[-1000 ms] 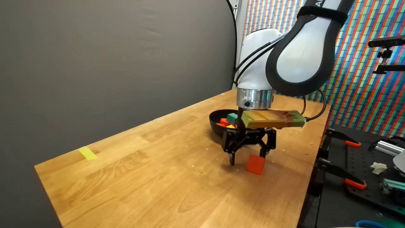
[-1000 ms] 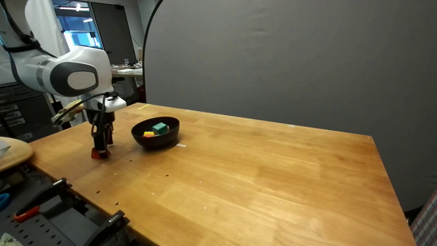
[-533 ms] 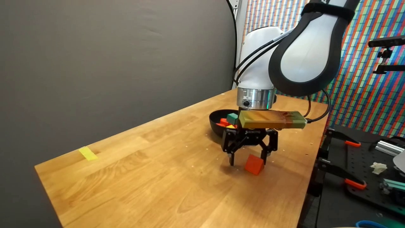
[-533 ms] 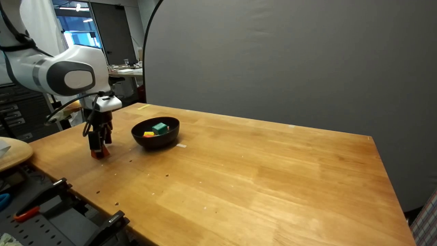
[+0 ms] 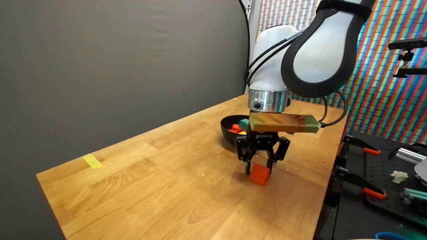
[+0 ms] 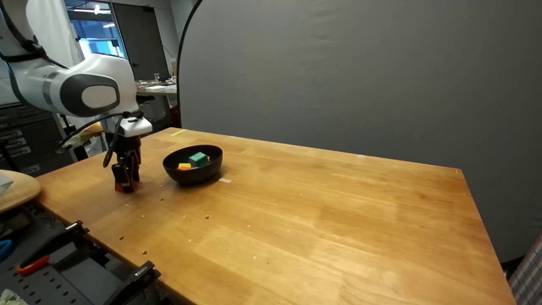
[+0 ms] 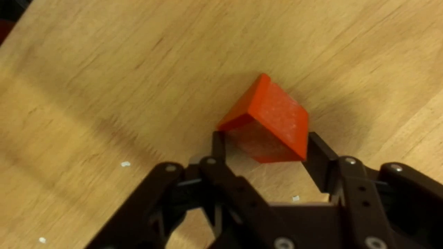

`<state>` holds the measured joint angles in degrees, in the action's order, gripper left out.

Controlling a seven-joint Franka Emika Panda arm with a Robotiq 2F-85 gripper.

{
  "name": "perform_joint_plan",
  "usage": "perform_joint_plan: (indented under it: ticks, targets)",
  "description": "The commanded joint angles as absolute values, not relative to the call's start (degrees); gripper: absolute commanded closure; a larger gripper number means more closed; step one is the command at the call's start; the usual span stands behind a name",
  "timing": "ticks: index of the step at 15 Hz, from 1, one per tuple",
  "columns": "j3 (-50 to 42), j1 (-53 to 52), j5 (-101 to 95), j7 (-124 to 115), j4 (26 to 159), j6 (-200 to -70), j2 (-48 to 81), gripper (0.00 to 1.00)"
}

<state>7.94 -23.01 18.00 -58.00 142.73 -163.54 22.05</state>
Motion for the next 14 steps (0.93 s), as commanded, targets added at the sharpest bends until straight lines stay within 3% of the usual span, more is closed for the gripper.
perform_joint_plan:
  ticks: [1,3,4,5,7,12,13,14]
  targets:
    - [9.2,-21.2,17.6,-57.2,141.6,-161.5,22.5,0.71]
    - [9.2,-20.9,17.7,-57.3,141.8,-161.1,22.1,0.84]
    - [9.5,-20.5,18.0,-57.1,142.0,-160.8,21.8,0.82]
    - [10.1,-20.0,18.6,-56.7,142.2,-161.3,21.8,0.49]
    - [12.6,-18.3,21.1,-55.0,142.3,-162.1,22.0,0.54]
    - [14.5,-16.6,21.2,-52.0,142.2,-163.6,23.3,0.18]
    - [13.1,-18.3,20.4,-55.1,142.5,-161.8,22.4,0.37]
    - [13.2,-18.2,20.5,-54.4,142.5,-162.1,22.6,0.28]
